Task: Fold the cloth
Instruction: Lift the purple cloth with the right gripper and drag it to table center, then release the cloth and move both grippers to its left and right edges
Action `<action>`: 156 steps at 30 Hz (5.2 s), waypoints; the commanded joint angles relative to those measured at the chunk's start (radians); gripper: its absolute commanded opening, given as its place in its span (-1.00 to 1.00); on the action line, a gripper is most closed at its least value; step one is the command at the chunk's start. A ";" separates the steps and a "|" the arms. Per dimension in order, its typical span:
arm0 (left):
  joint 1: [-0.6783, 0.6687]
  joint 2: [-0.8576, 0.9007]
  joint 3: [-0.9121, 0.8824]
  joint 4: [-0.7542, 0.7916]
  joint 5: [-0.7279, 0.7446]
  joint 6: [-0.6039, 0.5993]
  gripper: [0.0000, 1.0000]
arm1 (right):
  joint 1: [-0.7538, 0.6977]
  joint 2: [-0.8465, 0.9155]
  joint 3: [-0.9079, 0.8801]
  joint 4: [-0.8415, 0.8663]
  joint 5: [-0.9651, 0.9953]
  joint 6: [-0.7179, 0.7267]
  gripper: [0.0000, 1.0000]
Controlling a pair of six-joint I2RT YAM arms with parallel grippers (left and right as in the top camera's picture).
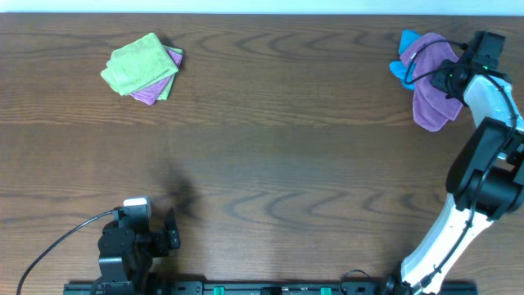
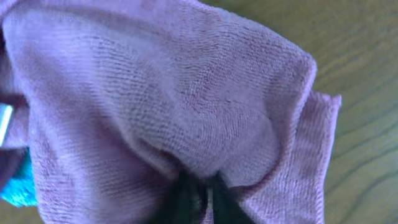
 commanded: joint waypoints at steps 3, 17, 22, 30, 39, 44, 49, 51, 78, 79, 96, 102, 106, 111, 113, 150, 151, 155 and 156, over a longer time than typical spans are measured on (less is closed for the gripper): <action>-0.004 -0.006 -0.030 -0.043 -0.022 0.018 0.91 | -0.014 -0.005 0.017 -0.019 0.000 -0.038 -0.97; -0.004 -0.006 -0.030 -0.043 -0.022 0.018 0.91 | 0.002 -0.305 0.017 -0.169 -0.053 -0.149 -0.97; -0.004 -0.006 -0.030 -0.043 -0.022 0.018 0.91 | 0.039 -0.413 0.017 -0.289 -0.053 -0.200 -0.98; -0.004 -0.006 -0.030 -0.043 -0.022 0.018 0.91 | 0.181 -0.560 0.017 -0.512 -0.061 -0.271 -0.97; -0.004 -0.006 -0.030 -0.043 -0.022 0.018 0.91 | 0.467 -0.697 0.017 -0.717 -0.095 -0.288 -0.97; -0.004 -0.006 -0.030 -0.043 -0.022 0.018 0.91 | 0.649 -0.729 0.017 -0.816 -0.098 -0.280 -0.97; -0.004 -0.006 -0.030 -0.043 -0.022 0.018 0.91 | 0.812 -0.735 0.017 -0.903 -0.102 -0.259 -0.97; -0.004 -0.006 -0.030 -0.043 -0.022 0.018 0.91 | 0.865 -0.734 0.017 -0.922 -0.101 -0.257 -0.97; -0.004 -0.006 -0.030 -0.043 -0.025 0.018 0.91 | 0.924 -0.401 -0.163 -0.160 0.308 -0.289 0.99; -0.004 -0.006 -0.030 -0.043 -0.025 0.018 0.91 | 0.924 -0.417 -0.163 -0.182 0.307 -0.268 0.99; -0.004 -0.006 -0.029 0.083 0.122 -0.018 0.91 | 0.568 -0.648 -0.301 -0.431 -0.430 -0.050 0.89; -0.004 0.021 0.016 0.186 0.241 -0.241 0.91 | 0.420 -0.653 -0.475 -0.377 -0.681 -0.064 0.94; -0.004 0.146 0.108 0.177 0.291 -0.271 0.92 | 0.377 -0.653 -0.581 -0.347 -0.741 -0.064 0.95; -0.004 0.435 0.293 0.171 0.319 -0.267 0.91 | 0.374 -0.653 -0.700 -0.291 -0.791 -0.063 0.95; -0.004 0.576 0.390 0.140 0.339 -0.264 0.91 | 0.374 -0.653 -0.740 -0.262 -0.803 -0.050 0.95; -0.050 1.667 0.821 0.204 0.756 -0.328 0.91 | 0.467 -0.625 -1.069 0.385 -0.672 0.475 0.45; -0.053 1.669 0.821 0.218 0.756 -0.329 0.91 | 0.475 -0.621 -1.069 0.394 -0.668 0.486 0.44; -0.060 1.670 0.821 0.250 0.726 -0.366 0.91 | 0.507 -0.600 -1.069 0.433 -0.644 0.523 0.43; -0.060 1.670 0.821 0.253 0.724 -0.365 0.91 | 0.512 -0.595 -1.069 0.439 -0.638 0.533 0.44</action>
